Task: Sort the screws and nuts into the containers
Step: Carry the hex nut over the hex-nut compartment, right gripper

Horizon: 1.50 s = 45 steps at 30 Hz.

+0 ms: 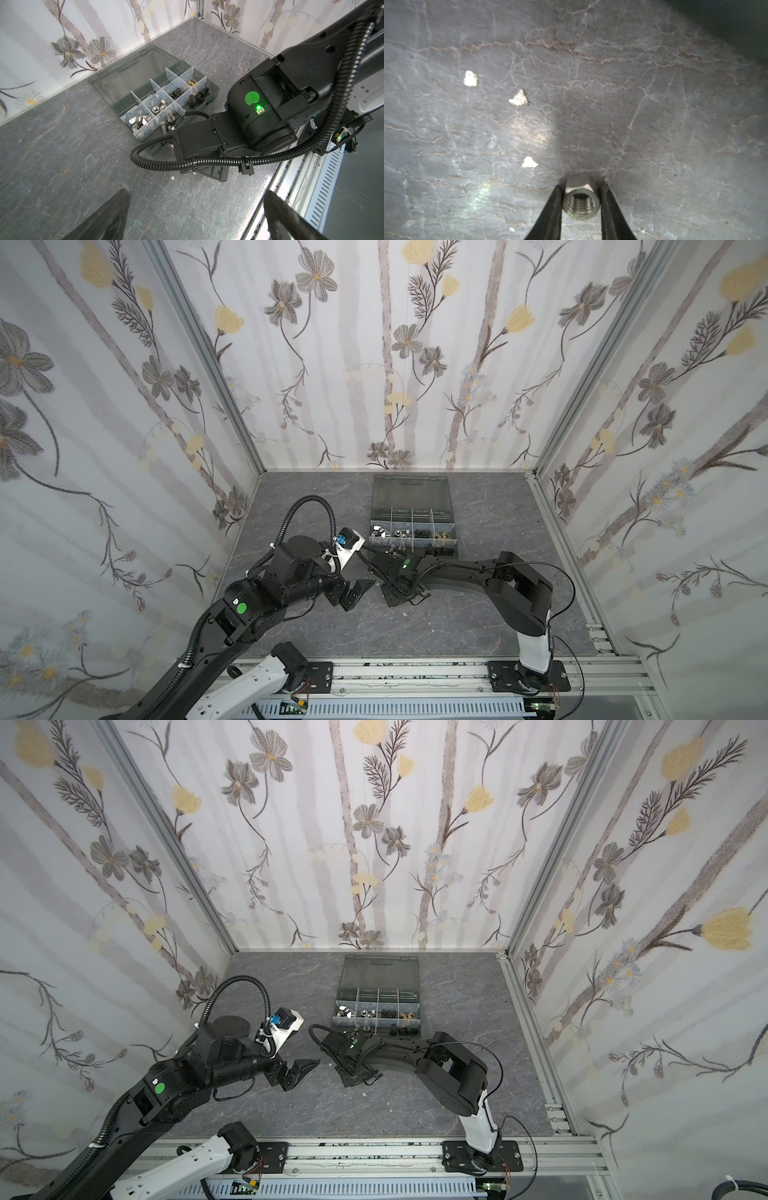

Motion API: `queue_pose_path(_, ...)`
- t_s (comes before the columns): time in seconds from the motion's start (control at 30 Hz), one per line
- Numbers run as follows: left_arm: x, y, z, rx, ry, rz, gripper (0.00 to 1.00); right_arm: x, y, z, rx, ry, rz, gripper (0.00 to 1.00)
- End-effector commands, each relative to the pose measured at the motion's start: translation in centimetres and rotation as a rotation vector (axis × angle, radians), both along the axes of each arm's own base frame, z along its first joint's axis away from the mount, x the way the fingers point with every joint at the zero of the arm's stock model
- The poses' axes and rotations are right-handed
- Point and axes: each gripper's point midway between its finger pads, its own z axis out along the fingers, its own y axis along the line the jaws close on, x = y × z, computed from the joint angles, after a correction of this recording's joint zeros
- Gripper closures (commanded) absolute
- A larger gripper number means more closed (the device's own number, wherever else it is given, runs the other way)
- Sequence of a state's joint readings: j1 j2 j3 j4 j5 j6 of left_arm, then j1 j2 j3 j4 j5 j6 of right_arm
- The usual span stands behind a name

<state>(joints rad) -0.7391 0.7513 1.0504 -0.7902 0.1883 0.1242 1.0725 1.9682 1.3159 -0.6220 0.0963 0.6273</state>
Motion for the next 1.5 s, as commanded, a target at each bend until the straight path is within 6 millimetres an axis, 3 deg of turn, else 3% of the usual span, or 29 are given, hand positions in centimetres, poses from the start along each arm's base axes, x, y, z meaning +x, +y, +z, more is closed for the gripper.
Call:
queue_pose_path(0.0,0.0,-0.1,0.3,-0.006,-0.011,-0.007,0.00,-0.1,-1.0,0.0,-0.027,-0.003,-0.019,0.74)
queue_pose_path(0.33,-0.1,-0.2,0.3,-0.001,-0.017,-0.017,0.00,3.0,-3.9,4.6,-0.009,-0.078,-0.104,0.77)
queue_pose_path(0.6,-0.1,-0.3,0.1,0.011,-0.017,-0.019,0.00,8.9,-5.4,9.0,-0.031,-0.187,-0.108,0.78)
queue_pose_path(0.73,0.0,-0.3,0.2,0.010,-0.018,-0.016,0.00,11.8,-5.4,10.3,-0.040,-0.232,-0.096,0.77)
queue_pose_path(0.87,-0.2,-0.4,0.1,0.011,-0.016,-0.033,0.00,15.2,-5.3,10.6,-0.057,-0.273,-0.090,0.75)
queue_pose_path(1.1,-0.3,-0.3,0.1,0.016,-0.019,-0.034,0.00,19.0,-3.9,9.8,-0.057,-0.307,-0.058,0.76)
queue_pose_path(1.3,-0.3,-0.3,0.1,0.015,-0.019,-0.032,0.00,20.9,-2.8,8.5,-0.048,-0.307,-0.040,0.76)
queue_pose_path(1.47,-0.3,-0.2,0.2,0.016,-0.021,-0.030,0.00,20.9,-2.2,7.0,-0.042,-0.273,-0.030,0.76)
